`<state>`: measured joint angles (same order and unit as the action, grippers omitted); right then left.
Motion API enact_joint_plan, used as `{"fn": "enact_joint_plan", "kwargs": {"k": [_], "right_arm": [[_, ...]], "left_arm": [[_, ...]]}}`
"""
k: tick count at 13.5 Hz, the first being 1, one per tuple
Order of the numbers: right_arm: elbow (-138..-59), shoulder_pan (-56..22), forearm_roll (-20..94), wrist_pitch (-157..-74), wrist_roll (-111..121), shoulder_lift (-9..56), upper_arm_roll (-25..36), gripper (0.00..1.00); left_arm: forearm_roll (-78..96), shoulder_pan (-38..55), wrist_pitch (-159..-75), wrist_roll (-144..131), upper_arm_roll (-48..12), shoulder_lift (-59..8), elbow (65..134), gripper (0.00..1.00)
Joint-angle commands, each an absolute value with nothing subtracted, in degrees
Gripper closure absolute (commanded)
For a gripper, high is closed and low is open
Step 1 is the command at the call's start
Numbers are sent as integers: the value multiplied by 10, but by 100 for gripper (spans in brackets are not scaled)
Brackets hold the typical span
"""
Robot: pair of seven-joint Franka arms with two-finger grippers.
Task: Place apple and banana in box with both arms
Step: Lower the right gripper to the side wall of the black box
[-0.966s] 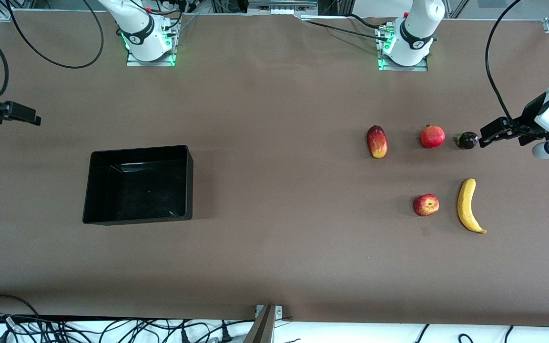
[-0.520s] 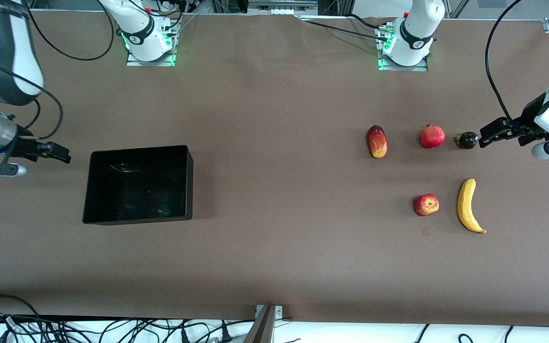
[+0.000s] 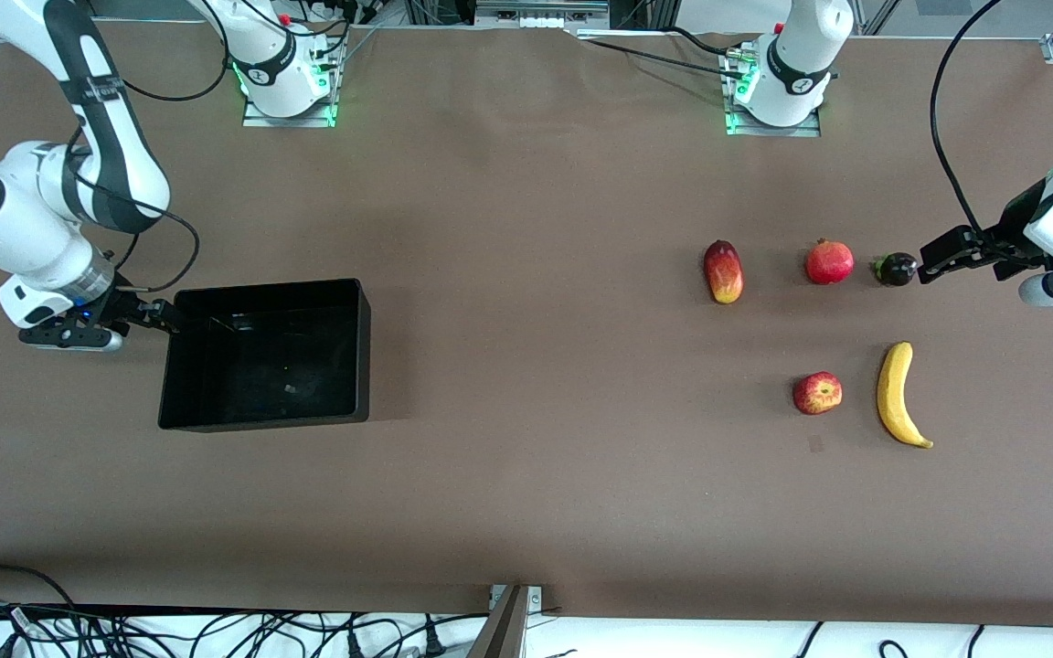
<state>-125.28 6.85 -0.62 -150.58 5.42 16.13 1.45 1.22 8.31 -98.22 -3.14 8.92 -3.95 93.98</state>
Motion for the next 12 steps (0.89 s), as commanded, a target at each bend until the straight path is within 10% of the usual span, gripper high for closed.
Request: {"fn": "enact_joint_plan", "kwargs": {"k": [1, 4, 6, 8, 12], "right_arm": [[-1253, 74, 3, -1549, 51, 191, 6, 0], [-1273, 73, 1, -1640, 55, 214, 1, 13], [-1276, 73, 0, -1647, 57, 215, -6, 70], [-1277, 73, 0, -1648, 58, 216, -6, 100], [-1277, 73, 0, -1646, 59, 217, -6, 100]], "left_arm": [[18, 84, -961, -25, 92, -46, 912, 0], [22, 84, -954, -24, 92, -46, 907, 0], [22, 84, -953, -24, 92, -46, 906, 0], [23, 84, -953, -24, 92, -46, 906, 0], [19, 84, -952, -25, 92, -47, 906, 0]]}}
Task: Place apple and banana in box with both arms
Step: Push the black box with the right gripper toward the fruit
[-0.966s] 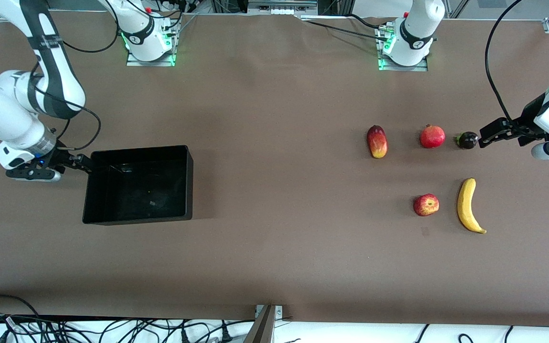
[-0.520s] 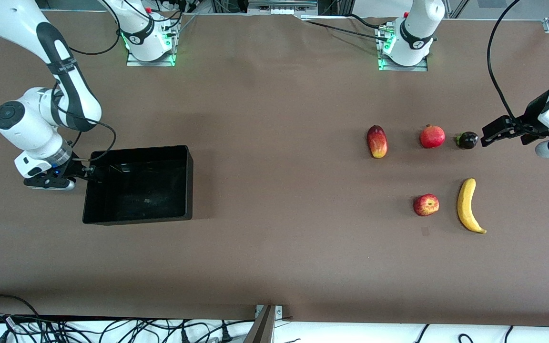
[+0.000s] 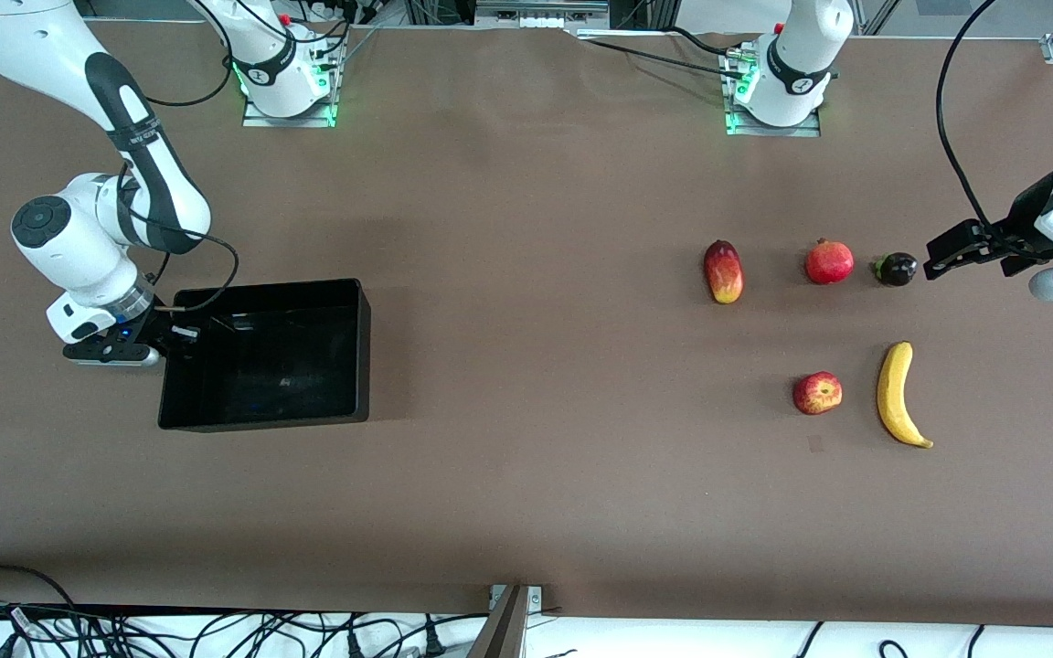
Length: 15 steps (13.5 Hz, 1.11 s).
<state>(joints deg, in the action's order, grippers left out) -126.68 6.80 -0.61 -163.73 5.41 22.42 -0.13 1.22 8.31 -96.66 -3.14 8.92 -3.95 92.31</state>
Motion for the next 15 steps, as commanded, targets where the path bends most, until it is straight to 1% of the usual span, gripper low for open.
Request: {"fn": "enact_joint_plan", "kwargs": {"k": [1, 4, 7, 9, 12, 13, 15], "right_arm": [[-1277, 73, 0, -1646, 64, 214, -5, 100], [-1274, 73, 0, -1643, 92, 192, -7, 100], [-1264, 73, 1, -1628, 77, 175, -36, 100], [-1239, 72, 1, -1571, 13, 168, -63, 100], [-1161, 69, 1, -1448, -97, 165, -120, 100], [-1138, 65, 0, -1421, -118, 168, -139, 100], [-1108, 27, 3, -1390, -170, 170, -162, 100]], "left_arm": [[18, 84, -952, -25, 92, -46, 906, 0], [22, 84, -952, -25, 92, -46, 906, 0], [23, 83, -952, -25, 93, -46, 906, 0], [23, 83, -952, -22, 93, -46, 906, 0], [24, 83, -952, -24, 93, -45, 906, 0], [23, 83, -952, -25, 92, -46, 906, 0], [22, 83, -952, -27, 92, -46, 906, 0]]}}
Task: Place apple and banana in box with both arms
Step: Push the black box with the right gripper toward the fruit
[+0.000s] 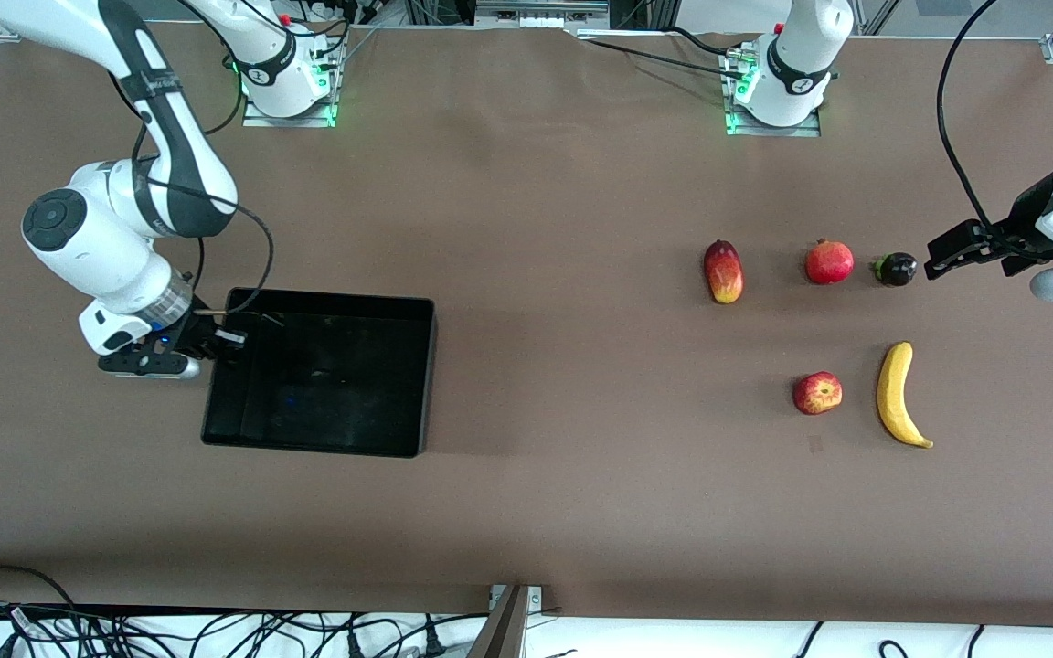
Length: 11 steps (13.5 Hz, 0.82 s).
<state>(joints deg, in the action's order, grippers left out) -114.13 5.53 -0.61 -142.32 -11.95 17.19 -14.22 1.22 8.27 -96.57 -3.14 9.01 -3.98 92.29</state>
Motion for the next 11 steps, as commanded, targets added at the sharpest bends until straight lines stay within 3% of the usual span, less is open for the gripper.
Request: {"fn": "enact_joint_plan", "kwargs": {"k": [1, 5, 8, 11], "right_arm": [[-1093, -1, 2, -1380, -229, 170, -163, 100], [-1033, -127, -7, -1376, -395, 210, -159, 100], [-956, -190, -13, -1375, -477, 279, -153, 100], [-858, -307, -32, -1375, -530, 364, -65, 100]], "left_arm": [[20, 83, -953, -32, 92, -47, 906, 0], [20, 82, -952, -32, 92, -47, 906, 0], [19, 80, -953, -32, 93, -47, 906, 0], [20, 79, -953, -33, 93, -47, 906, 0]]}}
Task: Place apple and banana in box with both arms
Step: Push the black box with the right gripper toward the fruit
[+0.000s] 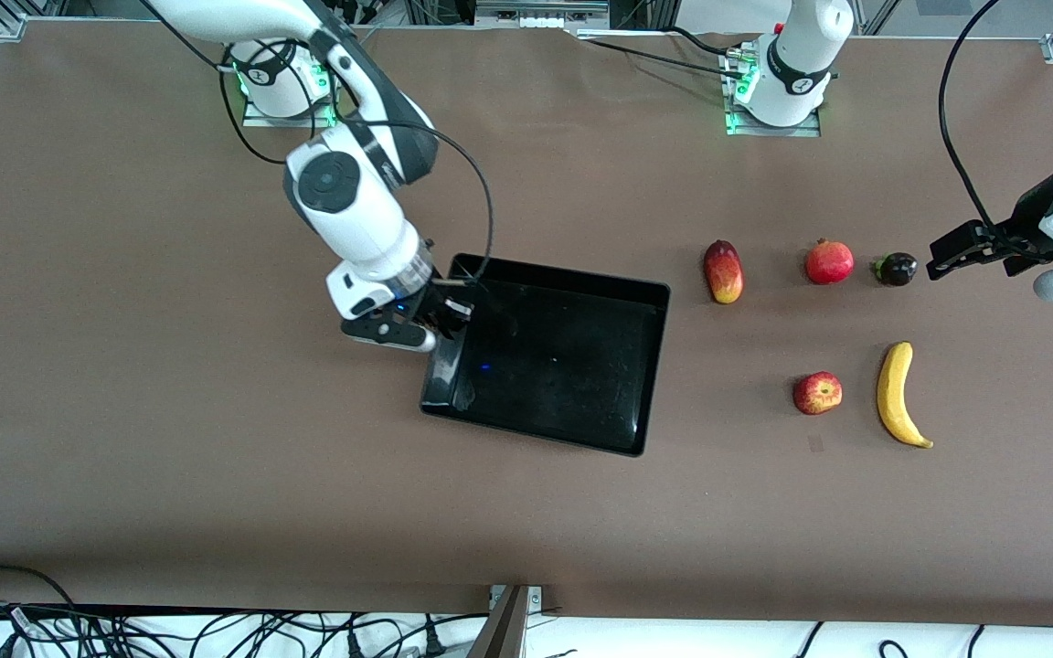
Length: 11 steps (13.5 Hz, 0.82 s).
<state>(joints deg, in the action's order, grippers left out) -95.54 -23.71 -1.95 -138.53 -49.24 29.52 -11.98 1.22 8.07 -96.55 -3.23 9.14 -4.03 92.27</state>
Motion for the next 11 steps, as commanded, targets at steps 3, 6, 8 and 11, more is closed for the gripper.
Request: {"fn": "enact_joint_plan", "kwargs": {"k": [3, 6, 8, 11], "right_arm": [[-789, -426, -47, -1375, -583, 439, 25, 100], [-745, -490, -48, -1377, -585, 484, 69, 100], [-745, -500, -54, -1381, -580, 488, 69, 100], [-745, -517, -83, -1397, -581, 499, 69, 100]], "left_arm": [[19, 81, -953, -39, 93, -52, 905, 0], [17, 81, -953, -40, 93, -52, 902, 0], [17, 78, -952, -39, 93, -52, 900, 0], [17, 77, -951, -39, 95, -52, 899, 0]]}}
